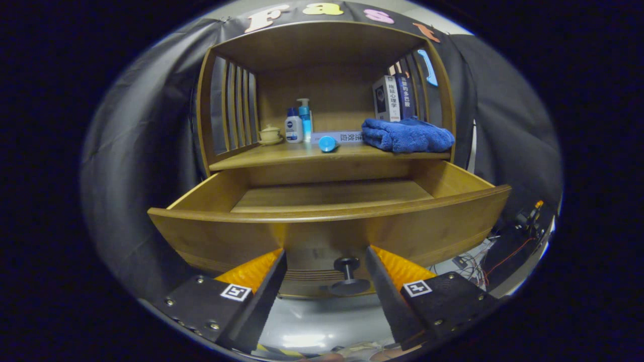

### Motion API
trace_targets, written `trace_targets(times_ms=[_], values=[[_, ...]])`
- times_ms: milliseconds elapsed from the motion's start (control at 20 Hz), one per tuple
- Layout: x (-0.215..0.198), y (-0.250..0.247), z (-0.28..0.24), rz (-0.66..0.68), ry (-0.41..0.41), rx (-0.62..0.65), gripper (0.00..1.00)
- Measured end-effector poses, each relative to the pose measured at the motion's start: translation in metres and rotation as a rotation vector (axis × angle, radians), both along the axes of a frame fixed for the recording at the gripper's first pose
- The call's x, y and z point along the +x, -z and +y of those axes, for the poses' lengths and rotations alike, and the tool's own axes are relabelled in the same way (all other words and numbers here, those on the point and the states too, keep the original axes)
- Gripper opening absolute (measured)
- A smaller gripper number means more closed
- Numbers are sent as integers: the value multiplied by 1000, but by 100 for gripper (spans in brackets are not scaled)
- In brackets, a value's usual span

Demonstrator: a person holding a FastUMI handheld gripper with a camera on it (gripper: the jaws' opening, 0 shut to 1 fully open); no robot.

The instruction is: Pull open the drawer, take out the items inside it, and place them on the countertop above the cabinet.

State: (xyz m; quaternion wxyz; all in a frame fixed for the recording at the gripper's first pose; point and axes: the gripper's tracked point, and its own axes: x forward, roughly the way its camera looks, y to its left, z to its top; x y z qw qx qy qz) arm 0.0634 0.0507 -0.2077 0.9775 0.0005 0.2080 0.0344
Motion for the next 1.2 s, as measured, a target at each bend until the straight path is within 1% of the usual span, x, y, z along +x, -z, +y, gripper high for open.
trace_targets(times_ms=[100, 300, 400, 650, 800, 1200], values=[[15, -7, 1, -26, 3, 8, 94], [50, -5, 8, -11, 4, -22, 94], [71, -5, 12, -6, 10, -6, 94], [108, -4, 13, -20, 1, 16, 94], [122, -5, 15, -35, 7, 48, 94], [148, -3, 18, -43, 12, 69, 94]])
